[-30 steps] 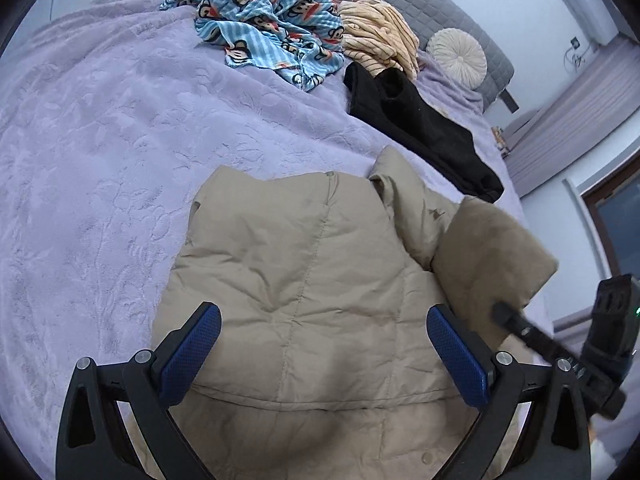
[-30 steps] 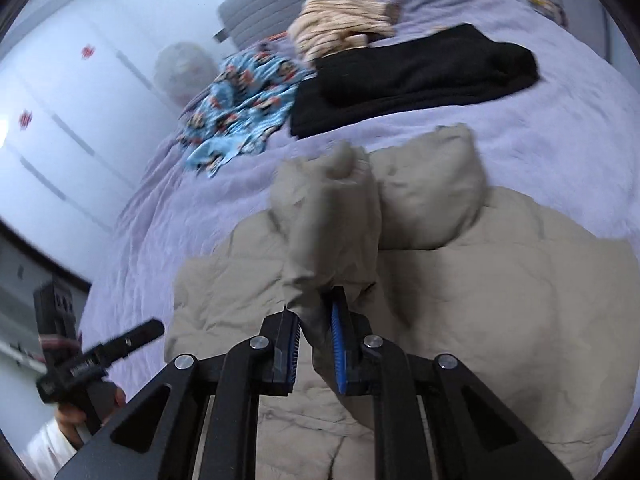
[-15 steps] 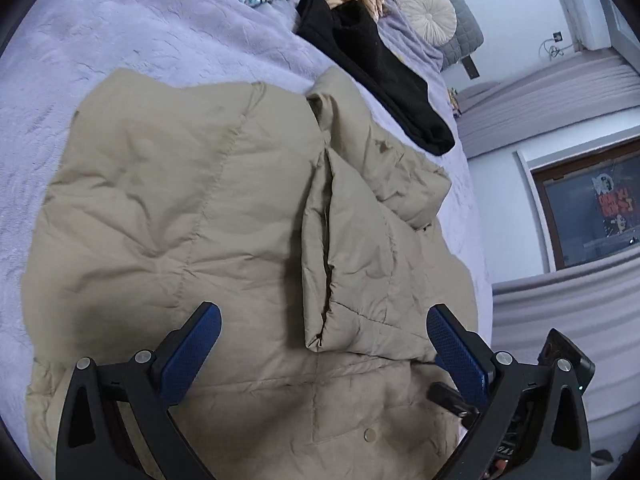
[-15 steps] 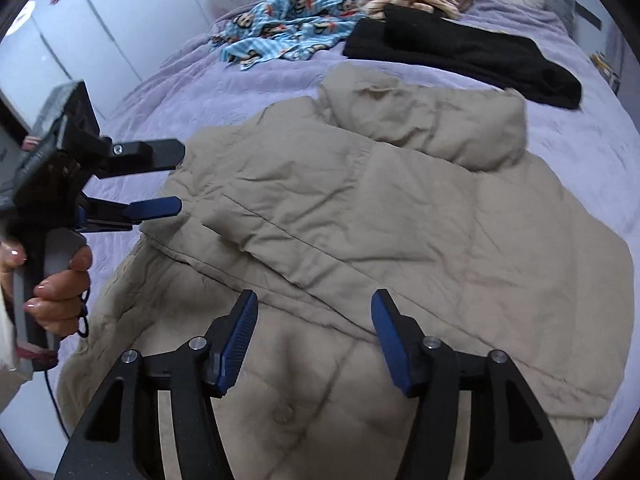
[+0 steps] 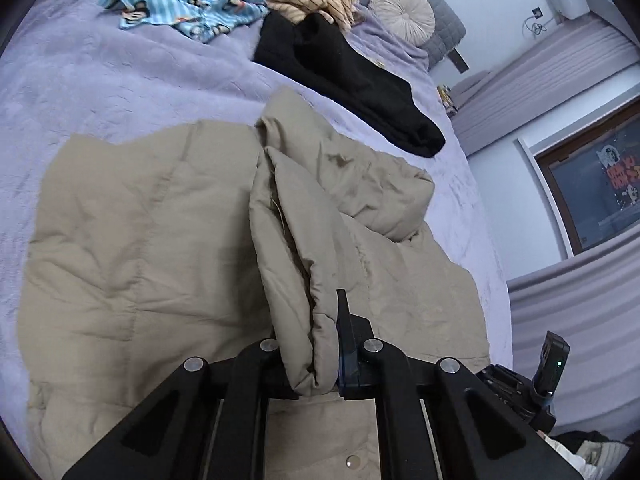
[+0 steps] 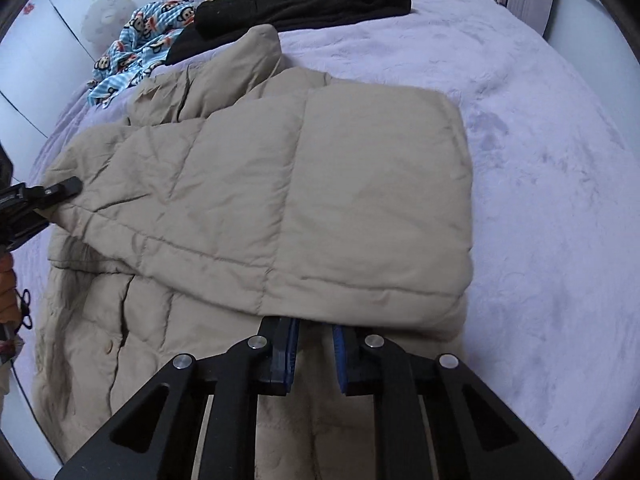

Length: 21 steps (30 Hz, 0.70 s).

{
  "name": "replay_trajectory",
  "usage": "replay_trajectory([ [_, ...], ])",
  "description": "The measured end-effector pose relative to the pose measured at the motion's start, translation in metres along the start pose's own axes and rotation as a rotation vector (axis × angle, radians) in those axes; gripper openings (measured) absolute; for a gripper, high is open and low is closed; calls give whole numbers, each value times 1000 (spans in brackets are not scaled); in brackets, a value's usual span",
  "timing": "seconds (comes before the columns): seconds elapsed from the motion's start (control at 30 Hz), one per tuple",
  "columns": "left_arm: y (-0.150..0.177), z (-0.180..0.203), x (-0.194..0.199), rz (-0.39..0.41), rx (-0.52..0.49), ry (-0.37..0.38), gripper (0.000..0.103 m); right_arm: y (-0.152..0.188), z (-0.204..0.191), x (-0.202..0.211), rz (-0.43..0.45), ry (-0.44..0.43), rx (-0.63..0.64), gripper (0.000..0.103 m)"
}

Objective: Fold large clothes

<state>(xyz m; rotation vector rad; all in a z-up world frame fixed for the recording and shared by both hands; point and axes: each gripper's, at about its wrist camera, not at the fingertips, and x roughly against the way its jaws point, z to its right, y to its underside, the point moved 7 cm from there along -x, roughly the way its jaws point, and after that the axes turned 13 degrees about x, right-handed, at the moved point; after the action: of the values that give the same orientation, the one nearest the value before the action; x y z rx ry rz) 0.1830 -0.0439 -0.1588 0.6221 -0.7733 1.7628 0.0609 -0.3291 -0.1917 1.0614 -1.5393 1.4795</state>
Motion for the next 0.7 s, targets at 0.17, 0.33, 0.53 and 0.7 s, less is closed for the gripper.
replay_trajectory([
  [0.17,4,-40,-19,-45,7,-117,12,-10,25,0,32,129,68,12],
  [0.33,21,-53,-35,-48,-24,-200,14,1,32,-32,-10,115,82,10],
  [0.53,13,-66,-2,22,-46,-344,29,-3,33,-29,-27,97,71,11],
  [0.7,-1,-68,37,94,-67,-370,29,6,14,2,-59,-2,100,23],
])
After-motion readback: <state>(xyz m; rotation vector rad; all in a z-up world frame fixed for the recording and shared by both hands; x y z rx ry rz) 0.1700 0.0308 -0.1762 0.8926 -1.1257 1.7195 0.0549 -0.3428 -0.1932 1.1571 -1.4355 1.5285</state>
